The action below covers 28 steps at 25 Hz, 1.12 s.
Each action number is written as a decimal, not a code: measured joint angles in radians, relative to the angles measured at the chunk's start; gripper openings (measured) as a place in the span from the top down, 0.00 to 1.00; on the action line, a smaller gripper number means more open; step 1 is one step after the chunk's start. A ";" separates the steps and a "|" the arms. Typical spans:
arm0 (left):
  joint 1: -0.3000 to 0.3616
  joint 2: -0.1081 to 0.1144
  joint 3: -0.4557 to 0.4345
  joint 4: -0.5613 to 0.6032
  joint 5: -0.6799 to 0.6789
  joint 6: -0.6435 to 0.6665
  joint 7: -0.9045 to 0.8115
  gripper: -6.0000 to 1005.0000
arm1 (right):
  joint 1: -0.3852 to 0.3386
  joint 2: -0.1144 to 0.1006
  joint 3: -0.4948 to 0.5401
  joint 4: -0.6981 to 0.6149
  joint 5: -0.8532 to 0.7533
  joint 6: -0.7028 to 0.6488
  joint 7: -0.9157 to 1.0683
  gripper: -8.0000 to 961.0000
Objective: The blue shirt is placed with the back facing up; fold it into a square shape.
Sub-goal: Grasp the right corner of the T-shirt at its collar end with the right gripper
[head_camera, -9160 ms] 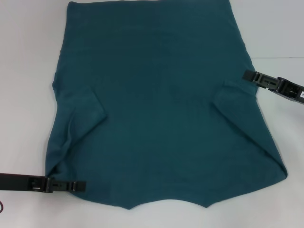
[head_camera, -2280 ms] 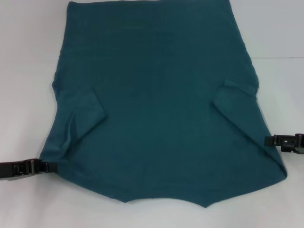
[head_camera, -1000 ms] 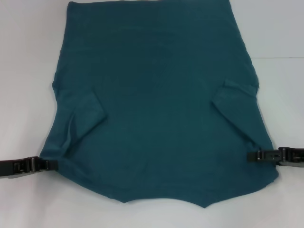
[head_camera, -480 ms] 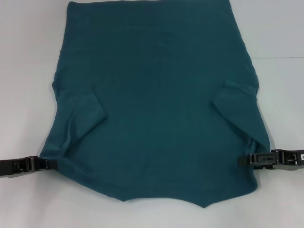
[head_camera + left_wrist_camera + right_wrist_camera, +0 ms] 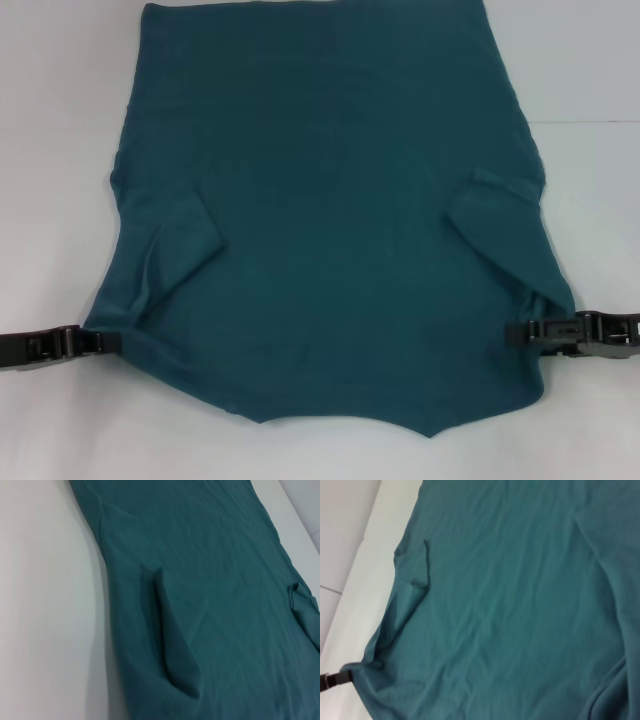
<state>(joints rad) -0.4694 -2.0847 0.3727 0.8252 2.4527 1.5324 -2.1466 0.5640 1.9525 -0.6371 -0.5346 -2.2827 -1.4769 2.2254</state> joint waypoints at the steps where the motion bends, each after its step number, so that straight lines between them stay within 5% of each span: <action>1: 0.000 0.000 0.000 0.000 0.000 0.000 0.000 0.99 | -0.002 0.000 0.005 -0.001 0.002 0.000 0.000 0.10; 11: 0.000 0.000 0.003 -0.001 -0.001 -0.009 0.001 0.99 | -0.024 0.000 0.052 0.001 0.007 0.021 -0.012 0.23; 16: 0.000 0.000 0.003 -0.002 -0.002 -0.009 0.001 0.99 | -0.038 0.000 0.052 -0.002 0.001 0.028 -0.020 0.45; 28: 0.000 0.000 0.002 -0.002 -0.001 -0.009 0.001 0.99 | -0.077 0.002 0.062 -0.007 0.006 0.025 -0.043 0.75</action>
<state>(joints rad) -0.4694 -2.0847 0.3749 0.8237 2.4512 1.5238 -2.1460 0.4873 1.9540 -0.5756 -0.5416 -2.2766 -1.4514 2.1827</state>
